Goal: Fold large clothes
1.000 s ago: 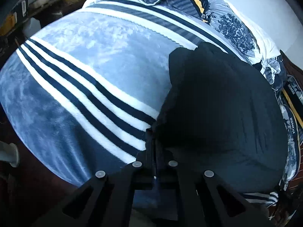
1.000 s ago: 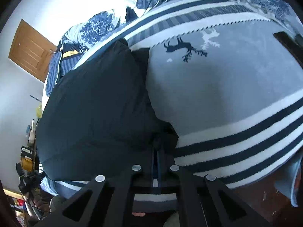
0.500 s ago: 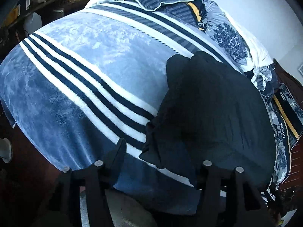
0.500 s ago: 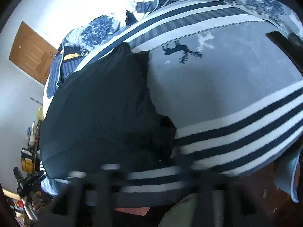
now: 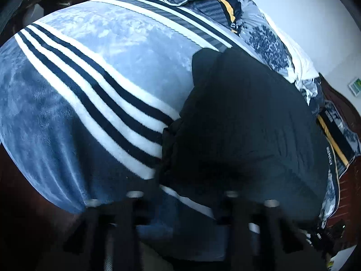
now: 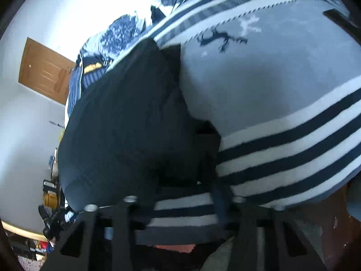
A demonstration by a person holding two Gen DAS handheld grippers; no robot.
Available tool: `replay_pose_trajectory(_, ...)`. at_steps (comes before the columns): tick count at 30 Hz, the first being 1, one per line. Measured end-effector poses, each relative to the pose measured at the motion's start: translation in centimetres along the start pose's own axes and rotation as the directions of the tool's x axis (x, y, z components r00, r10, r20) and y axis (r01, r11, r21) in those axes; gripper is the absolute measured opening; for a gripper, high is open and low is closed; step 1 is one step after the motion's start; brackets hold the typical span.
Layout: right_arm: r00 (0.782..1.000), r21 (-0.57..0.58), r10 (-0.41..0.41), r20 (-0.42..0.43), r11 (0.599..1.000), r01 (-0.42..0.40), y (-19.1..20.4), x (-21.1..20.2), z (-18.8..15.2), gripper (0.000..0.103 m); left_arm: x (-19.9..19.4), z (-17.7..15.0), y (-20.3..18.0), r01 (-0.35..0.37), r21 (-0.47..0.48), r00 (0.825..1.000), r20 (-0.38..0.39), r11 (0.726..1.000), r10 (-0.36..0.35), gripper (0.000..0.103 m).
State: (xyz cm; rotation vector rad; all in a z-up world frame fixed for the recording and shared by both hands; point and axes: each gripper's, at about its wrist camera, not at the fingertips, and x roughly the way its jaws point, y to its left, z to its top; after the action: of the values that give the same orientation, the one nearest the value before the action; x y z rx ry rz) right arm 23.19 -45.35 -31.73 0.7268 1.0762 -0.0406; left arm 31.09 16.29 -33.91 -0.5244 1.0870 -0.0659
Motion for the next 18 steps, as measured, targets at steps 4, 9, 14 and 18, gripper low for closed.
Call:
replay_pose_trajectory(4, 1.0, -0.026, -0.01, 0.002, 1.0, 0.01, 0.6, 0.1, -0.2, 0.005, -0.3, -0.2, -0.2, 0.005, 0.016, 1.0, 0.015, 1.0, -0.006, 0.002)
replay_pose_trajectory(9, 1.0, -0.016, -0.031, -0.001, 0.999, 0.031, 0.4, -0.6, -0.7, 0.002, -0.7, -0.4, 0.1, -0.034, 0.003, 0.999, 0.023, 0.999, 0.034, 0.002)
replay_pose_trajectory(14, 0.998, -0.01, -0.049, 0.034, 0.999, 0.049, 0.5, -0.7, -0.4, 0.002, 0.1, 0.4, 0.7, -0.023, -0.047, 1.0, -0.022, 0.999, 0.022, 0.007)
replay_pose_trajectory(18, 0.995, 0.018, -0.038, 0.09, 0.999, 0.036, 0.1, -2.4, 0.0, 0.003, -3.1, 1.1, 0.6, -0.017, -0.041, 0.995, 0.102, 0.999, 0.022, 0.04)
